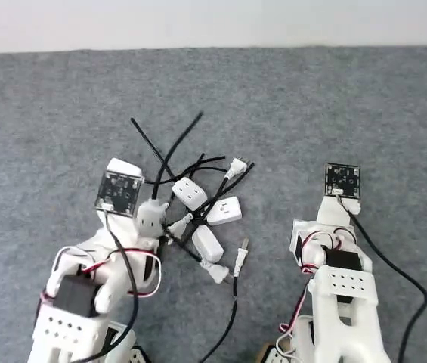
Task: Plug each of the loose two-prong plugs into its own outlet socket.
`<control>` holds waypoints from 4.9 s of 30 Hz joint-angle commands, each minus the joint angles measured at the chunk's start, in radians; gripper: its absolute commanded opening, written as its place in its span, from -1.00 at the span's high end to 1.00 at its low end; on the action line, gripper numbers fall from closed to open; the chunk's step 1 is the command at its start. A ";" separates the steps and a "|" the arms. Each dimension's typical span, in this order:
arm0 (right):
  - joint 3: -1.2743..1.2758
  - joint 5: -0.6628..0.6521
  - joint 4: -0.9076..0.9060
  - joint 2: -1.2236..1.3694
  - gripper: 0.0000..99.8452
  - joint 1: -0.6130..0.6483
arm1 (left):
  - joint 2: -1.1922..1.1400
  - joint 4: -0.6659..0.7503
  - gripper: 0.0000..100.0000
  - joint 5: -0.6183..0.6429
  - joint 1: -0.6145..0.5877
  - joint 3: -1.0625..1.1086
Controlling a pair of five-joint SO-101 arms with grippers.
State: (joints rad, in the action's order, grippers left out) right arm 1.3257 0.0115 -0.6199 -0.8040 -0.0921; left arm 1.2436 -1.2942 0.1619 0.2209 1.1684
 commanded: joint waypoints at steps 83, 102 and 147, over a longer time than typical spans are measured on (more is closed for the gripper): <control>-0.646 -0.295 -0.160 0.595 0.88 0.630 | -0.385 0.404 0.35 -0.071 -0.549 0.130; -0.341 -0.396 -0.292 0.343 0.70 0.901 | -0.387 0.436 0.35 -0.038 -0.548 0.133; -0.623 -0.259 -0.401 0.398 0.98 0.829 | -0.388 0.450 0.35 -0.035 -0.548 0.137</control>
State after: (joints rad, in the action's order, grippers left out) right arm 0.7610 -0.2524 -0.9605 -0.2348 0.7472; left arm 0.8585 -0.8753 0.1174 -0.3299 1.3464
